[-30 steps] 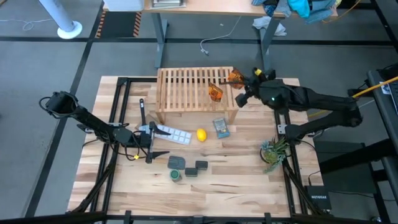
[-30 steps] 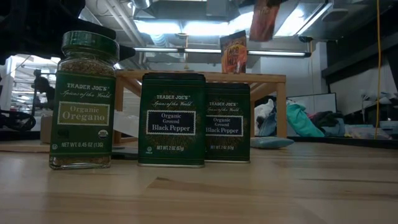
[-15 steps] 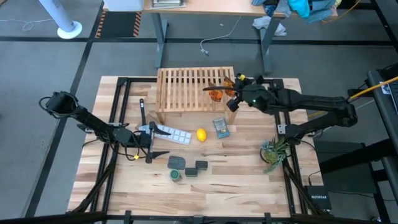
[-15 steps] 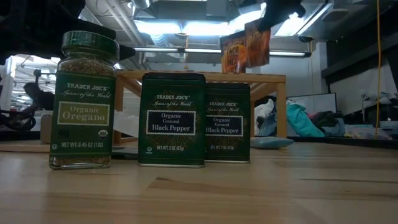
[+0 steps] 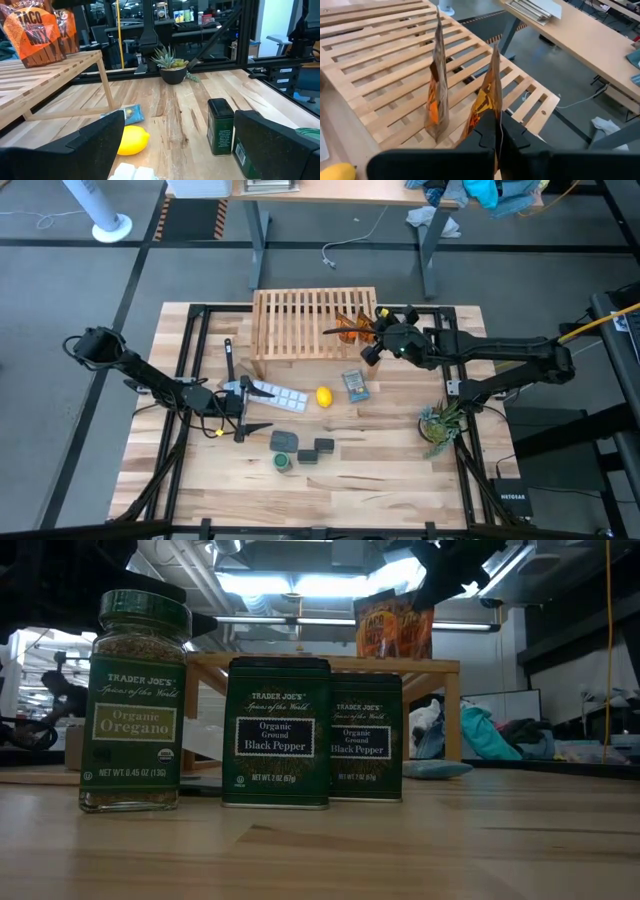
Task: Shelf spices
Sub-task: Put the orange seasoning pack on the shelf, then put the green seasoning bottle on the shelf
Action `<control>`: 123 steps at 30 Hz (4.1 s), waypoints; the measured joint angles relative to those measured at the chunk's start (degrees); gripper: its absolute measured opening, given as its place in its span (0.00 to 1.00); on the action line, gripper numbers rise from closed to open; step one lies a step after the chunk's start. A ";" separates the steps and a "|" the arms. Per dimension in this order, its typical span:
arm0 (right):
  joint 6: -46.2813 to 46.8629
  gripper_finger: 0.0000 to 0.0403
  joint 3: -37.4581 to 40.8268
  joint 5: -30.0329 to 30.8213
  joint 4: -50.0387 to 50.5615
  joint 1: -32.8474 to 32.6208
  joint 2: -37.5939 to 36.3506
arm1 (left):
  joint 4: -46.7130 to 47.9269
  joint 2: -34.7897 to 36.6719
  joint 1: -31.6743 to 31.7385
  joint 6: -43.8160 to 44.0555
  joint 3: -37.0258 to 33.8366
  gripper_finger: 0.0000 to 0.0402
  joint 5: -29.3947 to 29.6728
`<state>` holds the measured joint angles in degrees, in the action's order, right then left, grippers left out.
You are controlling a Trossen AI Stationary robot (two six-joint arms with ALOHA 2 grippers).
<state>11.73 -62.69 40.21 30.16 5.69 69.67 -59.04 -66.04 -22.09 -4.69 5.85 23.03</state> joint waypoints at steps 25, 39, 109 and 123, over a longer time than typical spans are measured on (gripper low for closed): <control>-1.68 0.33 0.56 -1.82 -0.31 -0.02 -0.02 | 0.04 0.00 -0.01 0.22 0.00 0.92 0.00; -1.16 0.61 -2.82 -5.48 0.04 -0.04 -0.02 | 0.06 0.00 0.00 0.22 0.00 0.92 0.00; 49.56 0.62 -1.03 13.61 -6.77 -51.30 43.93 | 4.04 -0.02 -2.80 21.04 3.04 0.92 -8.64; 49.55 0.62 -1.03 11.70 -10.33 -51.41 44.50 | 18.19 -0.14 -18.41 40.04 4.33 0.92 3.18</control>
<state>61.28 -63.72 51.91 19.83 -45.71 114.17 -40.85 -66.19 -40.50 35.35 10.17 26.21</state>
